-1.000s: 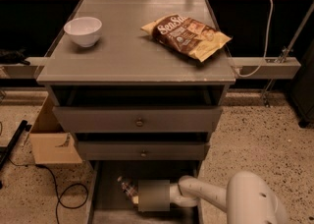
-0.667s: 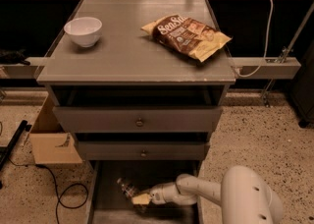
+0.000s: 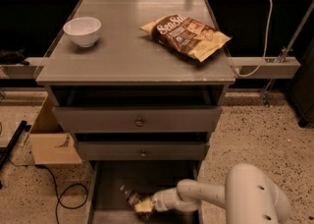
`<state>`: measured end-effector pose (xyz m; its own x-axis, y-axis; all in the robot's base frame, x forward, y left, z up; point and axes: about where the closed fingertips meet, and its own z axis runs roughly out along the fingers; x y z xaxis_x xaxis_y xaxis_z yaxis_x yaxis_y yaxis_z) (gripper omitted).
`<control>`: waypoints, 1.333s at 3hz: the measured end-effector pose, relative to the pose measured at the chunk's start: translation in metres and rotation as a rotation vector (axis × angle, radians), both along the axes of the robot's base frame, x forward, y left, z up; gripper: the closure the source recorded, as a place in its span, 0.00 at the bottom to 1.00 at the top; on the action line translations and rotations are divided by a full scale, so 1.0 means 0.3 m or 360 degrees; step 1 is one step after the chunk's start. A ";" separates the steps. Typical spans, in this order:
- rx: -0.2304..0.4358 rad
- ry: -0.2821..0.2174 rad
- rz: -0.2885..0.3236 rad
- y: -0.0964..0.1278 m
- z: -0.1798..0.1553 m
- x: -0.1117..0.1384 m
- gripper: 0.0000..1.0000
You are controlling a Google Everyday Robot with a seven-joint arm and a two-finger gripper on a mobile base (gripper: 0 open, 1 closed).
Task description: Place water bottle into bottom drawer
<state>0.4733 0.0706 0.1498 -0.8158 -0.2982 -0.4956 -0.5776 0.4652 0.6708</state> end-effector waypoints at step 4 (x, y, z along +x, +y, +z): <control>-0.0047 0.0004 0.0056 0.021 -0.012 -0.047 0.50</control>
Offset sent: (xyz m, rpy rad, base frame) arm -0.0160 0.0051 -0.0035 -0.0268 0.0058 0.0330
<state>0.4592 0.0768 0.1461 -0.8057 -0.3412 -0.4843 -0.5924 0.4643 0.6584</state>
